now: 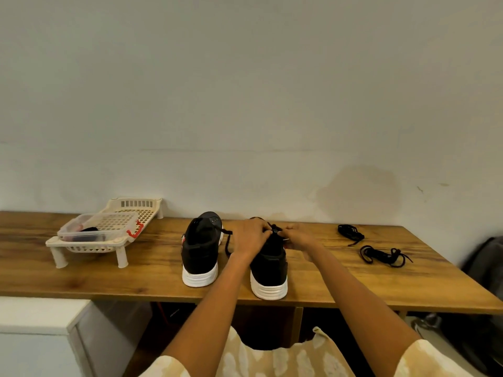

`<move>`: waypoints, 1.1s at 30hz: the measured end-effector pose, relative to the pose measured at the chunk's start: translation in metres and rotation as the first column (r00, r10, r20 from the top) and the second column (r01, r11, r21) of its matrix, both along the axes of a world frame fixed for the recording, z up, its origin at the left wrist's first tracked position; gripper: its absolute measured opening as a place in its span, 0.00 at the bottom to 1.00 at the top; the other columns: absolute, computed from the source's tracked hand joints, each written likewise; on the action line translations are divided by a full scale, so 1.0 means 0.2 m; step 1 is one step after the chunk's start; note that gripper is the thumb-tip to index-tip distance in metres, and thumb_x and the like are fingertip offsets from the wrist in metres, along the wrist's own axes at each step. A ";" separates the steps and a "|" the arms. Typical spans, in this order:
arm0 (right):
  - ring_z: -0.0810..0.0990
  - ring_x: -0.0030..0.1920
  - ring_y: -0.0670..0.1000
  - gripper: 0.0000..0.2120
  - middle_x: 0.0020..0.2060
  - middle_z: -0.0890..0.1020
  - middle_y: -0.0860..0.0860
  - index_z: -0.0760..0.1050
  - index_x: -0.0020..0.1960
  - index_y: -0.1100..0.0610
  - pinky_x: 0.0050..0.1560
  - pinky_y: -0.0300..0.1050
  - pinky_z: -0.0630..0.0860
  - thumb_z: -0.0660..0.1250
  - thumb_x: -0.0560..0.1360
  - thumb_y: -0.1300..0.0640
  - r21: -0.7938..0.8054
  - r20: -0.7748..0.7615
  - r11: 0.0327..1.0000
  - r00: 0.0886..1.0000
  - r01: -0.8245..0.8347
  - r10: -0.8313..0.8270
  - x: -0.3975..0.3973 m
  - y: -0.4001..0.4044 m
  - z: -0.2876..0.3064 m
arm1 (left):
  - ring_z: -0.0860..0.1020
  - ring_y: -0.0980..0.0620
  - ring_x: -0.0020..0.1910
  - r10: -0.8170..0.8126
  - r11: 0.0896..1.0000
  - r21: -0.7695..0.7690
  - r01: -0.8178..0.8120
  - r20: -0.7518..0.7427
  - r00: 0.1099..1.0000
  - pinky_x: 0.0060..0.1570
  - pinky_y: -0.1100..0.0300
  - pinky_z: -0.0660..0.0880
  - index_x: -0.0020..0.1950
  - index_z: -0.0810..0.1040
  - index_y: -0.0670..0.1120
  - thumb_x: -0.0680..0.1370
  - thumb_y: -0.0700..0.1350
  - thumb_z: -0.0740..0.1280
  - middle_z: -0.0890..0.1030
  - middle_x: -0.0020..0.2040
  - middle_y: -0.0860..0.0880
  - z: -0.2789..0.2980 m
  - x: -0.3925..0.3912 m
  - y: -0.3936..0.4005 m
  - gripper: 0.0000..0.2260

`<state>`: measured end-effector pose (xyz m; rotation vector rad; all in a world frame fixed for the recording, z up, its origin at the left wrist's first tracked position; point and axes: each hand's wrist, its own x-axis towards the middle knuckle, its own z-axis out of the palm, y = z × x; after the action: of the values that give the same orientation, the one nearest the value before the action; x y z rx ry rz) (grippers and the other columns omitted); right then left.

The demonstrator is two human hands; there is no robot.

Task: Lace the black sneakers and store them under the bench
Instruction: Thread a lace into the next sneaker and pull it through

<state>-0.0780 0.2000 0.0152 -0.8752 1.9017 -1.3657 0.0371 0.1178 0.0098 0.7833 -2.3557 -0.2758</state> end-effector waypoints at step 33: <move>0.80 0.37 0.53 0.12 0.42 0.79 0.57 0.67 0.43 0.60 0.43 0.44 0.82 0.49 0.82 0.65 -0.618 0.102 0.784 0.995 0.062 0.002 -0.02 -0.04 0.65 | 0.77 0.48 0.58 -0.242 0.904 0.386 0.184 0.107 0.964 0.58 0.54 0.73 0.57 0.81 0.48 0.76 0.52 0.68 0.80 0.58 0.47 0.16 -0.11 -0.14 0.13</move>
<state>-0.0812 0.1928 0.1453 -1.0543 1.3875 -2.0721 0.0155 0.0897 0.0423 0.7366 -2.5751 -0.8059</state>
